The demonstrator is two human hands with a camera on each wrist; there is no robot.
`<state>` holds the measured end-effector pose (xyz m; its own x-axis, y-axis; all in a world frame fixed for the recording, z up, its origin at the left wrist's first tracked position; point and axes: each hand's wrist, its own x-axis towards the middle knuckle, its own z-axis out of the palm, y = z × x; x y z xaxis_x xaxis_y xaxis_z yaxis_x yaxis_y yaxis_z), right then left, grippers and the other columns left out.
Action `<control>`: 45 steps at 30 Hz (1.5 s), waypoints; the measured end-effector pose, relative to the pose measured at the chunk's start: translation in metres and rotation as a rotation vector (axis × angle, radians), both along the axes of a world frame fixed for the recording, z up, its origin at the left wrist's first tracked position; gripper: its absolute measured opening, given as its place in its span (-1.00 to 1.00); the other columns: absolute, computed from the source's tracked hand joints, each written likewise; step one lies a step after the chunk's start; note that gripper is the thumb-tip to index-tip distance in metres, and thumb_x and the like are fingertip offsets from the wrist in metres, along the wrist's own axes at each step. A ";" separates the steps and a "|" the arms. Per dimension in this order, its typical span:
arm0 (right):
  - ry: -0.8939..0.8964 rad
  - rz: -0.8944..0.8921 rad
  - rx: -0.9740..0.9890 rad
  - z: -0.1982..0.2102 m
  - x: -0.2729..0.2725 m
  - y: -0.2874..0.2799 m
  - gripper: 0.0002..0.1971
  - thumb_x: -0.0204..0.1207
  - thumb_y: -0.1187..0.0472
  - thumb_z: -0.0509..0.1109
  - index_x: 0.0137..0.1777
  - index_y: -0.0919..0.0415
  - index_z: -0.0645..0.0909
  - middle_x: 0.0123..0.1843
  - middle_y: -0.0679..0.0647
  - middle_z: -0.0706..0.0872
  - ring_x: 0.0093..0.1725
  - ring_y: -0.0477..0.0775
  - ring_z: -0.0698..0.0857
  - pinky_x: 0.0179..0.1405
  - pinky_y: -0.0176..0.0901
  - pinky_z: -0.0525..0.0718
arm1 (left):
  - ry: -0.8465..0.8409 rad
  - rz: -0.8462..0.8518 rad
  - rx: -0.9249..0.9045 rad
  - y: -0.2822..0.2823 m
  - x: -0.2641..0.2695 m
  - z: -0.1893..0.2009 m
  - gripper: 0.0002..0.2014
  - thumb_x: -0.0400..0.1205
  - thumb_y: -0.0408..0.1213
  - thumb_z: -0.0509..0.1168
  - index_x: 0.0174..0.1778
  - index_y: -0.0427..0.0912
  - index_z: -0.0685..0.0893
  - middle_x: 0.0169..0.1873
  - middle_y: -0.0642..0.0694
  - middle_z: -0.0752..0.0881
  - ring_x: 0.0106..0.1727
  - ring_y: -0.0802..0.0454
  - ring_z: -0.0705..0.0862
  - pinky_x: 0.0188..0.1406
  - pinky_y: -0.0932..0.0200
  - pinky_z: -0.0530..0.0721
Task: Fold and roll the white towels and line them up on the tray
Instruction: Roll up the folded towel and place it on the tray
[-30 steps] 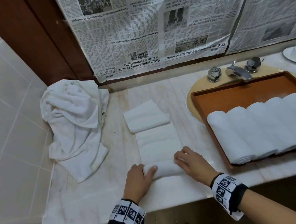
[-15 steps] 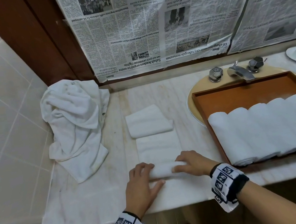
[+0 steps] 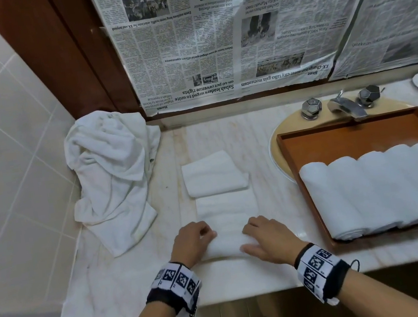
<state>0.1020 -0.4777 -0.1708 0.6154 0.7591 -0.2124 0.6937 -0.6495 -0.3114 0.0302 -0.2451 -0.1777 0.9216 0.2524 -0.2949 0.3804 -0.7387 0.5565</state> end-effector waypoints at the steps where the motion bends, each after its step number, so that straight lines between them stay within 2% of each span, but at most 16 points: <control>1: 0.041 -0.008 0.026 -0.002 -0.001 -0.002 -0.53 0.68 -0.19 0.22 0.40 0.13 0.53 0.28 0.04 0.55 0.25 0.11 0.54 0.13 -0.02 0.52 | -0.008 0.008 0.016 -0.002 -0.002 -0.002 -0.81 0.65 0.08 0.37 -0.08 0.05 0.74 -0.15 0.11 0.66 -0.04 0.10 0.63 -0.08 0.17 0.47; 5: 0.277 -0.173 0.159 -0.007 0.004 -0.006 -0.63 0.71 -0.08 0.28 0.32 0.15 0.65 0.22 0.08 0.57 0.25 0.10 0.52 0.22 -0.11 0.49 | -0.083 0.025 0.055 -0.011 -0.013 0.001 -0.75 0.67 0.13 0.31 0.04 0.07 0.75 -0.05 0.14 0.64 0.03 0.09 0.65 -0.05 0.18 0.49; 10: 0.431 -0.303 0.170 -0.006 0.013 0.002 -0.72 0.77 0.07 0.18 -0.17 0.05 0.57 0.10 0.07 0.49 0.21 0.08 0.40 0.23 -0.14 0.40 | -0.122 -0.102 0.028 -0.024 -0.037 -0.004 -0.42 0.50 0.32 0.40 0.40 0.18 0.57 0.26 0.20 0.48 0.20 0.18 0.55 0.14 0.20 0.59; 13: 0.377 -0.321 0.170 -0.011 0.013 0.004 -0.72 0.76 0.09 0.15 0.02 0.20 0.64 0.13 0.09 0.53 0.22 0.15 0.49 0.23 -0.01 0.48 | -0.139 -0.086 0.026 -0.019 -0.040 -0.006 -0.53 0.52 0.18 0.46 0.33 0.16 0.66 0.20 0.20 0.57 0.17 0.19 0.59 0.08 0.34 0.50; 15: 0.080 -0.274 0.154 -0.015 0.006 0.004 -0.81 0.69 0.15 0.26 0.20 0.12 0.63 0.13 0.05 0.55 0.13 0.18 0.57 0.09 0.09 0.55 | -0.109 -0.051 -0.088 -0.011 -0.033 -0.001 -0.64 0.47 0.17 0.51 0.16 0.23 0.71 0.09 0.23 0.66 0.08 0.24 0.63 0.02 0.39 0.49; 17: -0.139 -0.182 0.176 -0.016 -0.010 0.003 -0.82 0.54 0.20 0.38 0.12 0.09 0.64 0.05 0.03 0.58 -0.02 0.17 0.63 -0.08 0.04 0.58 | -0.073 -0.015 -0.190 -0.003 -0.025 0.002 -0.70 0.44 0.18 0.55 0.04 0.27 0.71 0.01 0.22 0.73 0.02 0.29 0.67 0.02 0.35 0.56; 19: -0.213 -0.090 0.233 -0.016 -0.022 0.001 -0.77 0.54 0.00 0.33 0.09 0.08 0.64 0.06 0.01 0.61 -0.02 0.11 0.62 -0.07 -0.01 0.61 | -0.058 0.047 -0.265 0.001 -0.019 0.005 -0.73 0.45 0.18 0.55 -0.01 0.22 0.76 -0.07 0.23 0.78 -0.05 0.38 0.69 -0.05 0.38 0.56; 22: -0.132 -0.055 0.223 -0.020 -0.020 -0.008 -0.50 0.54 -0.23 0.17 0.26 0.10 0.63 0.17 0.02 0.63 0.09 0.09 0.62 0.05 0.00 0.66 | -0.048 0.119 -0.240 0.000 -0.016 0.004 -0.68 0.56 0.24 0.42 0.11 0.16 0.77 -0.07 0.24 0.77 -0.04 0.33 0.67 0.04 0.28 0.57; 26: 0.269 -0.113 0.152 -0.011 0.009 -0.005 -0.17 0.44 -0.55 -0.06 0.36 0.06 0.62 0.22 0.01 0.63 0.21 0.06 0.53 0.25 0.03 0.51 | -0.115 0.071 -0.126 -0.012 -0.028 -0.003 -0.53 0.59 0.32 0.30 0.40 0.30 0.55 0.17 0.23 0.62 0.11 0.20 0.63 0.15 0.16 0.60; 28: 0.310 -0.115 0.106 -0.010 0.020 -0.004 -0.22 0.45 -0.53 -0.08 0.17 0.05 0.66 0.11 0.01 0.68 0.14 0.10 0.57 0.21 0.08 0.52 | -0.150 -0.006 -0.077 -0.019 -0.035 -0.007 -0.45 0.53 0.40 0.31 0.42 0.35 0.50 0.30 0.27 0.46 0.22 0.24 0.55 0.19 0.13 0.62; 30: 0.337 -0.156 0.167 -0.010 0.022 -0.004 -0.40 0.58 -0.41 -0.03 -0.08 0.08 0.59 -0.09 -0.02 0.68 -0.03 0.13 0.61 0.06 0.08 0.54 | -0.155 0.008 -0.091 -0.022 -0.037 -0.010 -0.49 0.51 0.41 0.31 0.35 0.35 0.56 0.29 0.25 0.48 0.25 0.24 0.56 0.21 0.11 0.63; 33: 0.218 -0.219 0.189 -0.011 0.016 0.000 -0.68 0.78 -0.06 0.07 0.08 0.13 0.55 -0.05 0.04 0.71 -0.07 0.20 0.66 -0.02 0.07 0.55 | -0.117 0.054 -0.165 -0.021 -0.030 -0.012 -0.61 0.55 0.33 0.35 0.24 0.32 0.63 0.17 0.15 0.60 0.21 0.16 0.61 0.25 0.09 0.59; 36: -0.195 -0.111 0.213 -0.015 0.001 0.005 -0.75 0.61 0.20 0.12 0.15 0.11 0.59 0.04 0.07 0.65 -0.10 0.22 0.67 -0.16 0.04 0.56 | -0.076 0.076 -0.171 -0.016 -0.018 -0.012 -0.63 0.55 0.31 0.36 0.19 0.26 0.67 0.04 0.08 0.65 0.13 0.08 0.64 0.22 0.08 0.58; 38: -0.284 -0.039 0.184 -0.018 -0.009 0.005 -0.72 0.55 0.03 0.18 0.10 0.11 0.62 0.03 0.05 0.63 -0.09 0.17 0.64 -0.16 0.03 0.58 | -0.062 0.096 -0.173 -0.013 -0.011 -0.013 -0.55 0.50 0.40 0.33 0.17 0.22 0.68 0.01 0.06 0.70 0.11 0.07 0.67 0.19 0.07 0.59; 41: -0.177 -0.014 0.092 -0.020 -0.012 0.001 -0.44 0.46 -0.29 0.19 0.20 0.13 0.63 0.10 0.05 0.64 0.03 0.15 0.64 -0.01 0.04 0.64 | -0.041 0.150 -0.158 -0.017 -0.007 -0.009 -0.47 0.47 0.48 0.22 0.15 0.19 0.65 0.01 0.09 0.74 0.11 0.05 0.69 0.13 0.01 0.64; 45: 0.151 -0.131 0.230 -0.014 0.005 0.001 -0.47 0.56 -0.23 0.35 0.36 0.12 0.62 0.27 0.02 0.59 0.29 0.09 0.50 0.26 0.00 0.48 | -0.108 0.112 -0.058 -0.029 -0.013 -0.001 -0.52 0.62 0.30 0.25 0.42 0.24 0.47 0.33 0.07 0.46 0.23 0.02 0.60 0.12 0.00 0.64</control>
<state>0.1068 -0.4765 -0.1849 0.6860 0.7139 -0.1405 0.5430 -0.6309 -0.5542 0.0174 -0.2740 -0.1789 0.9156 0.3412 -0.2130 0.3947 -0.6603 0.6390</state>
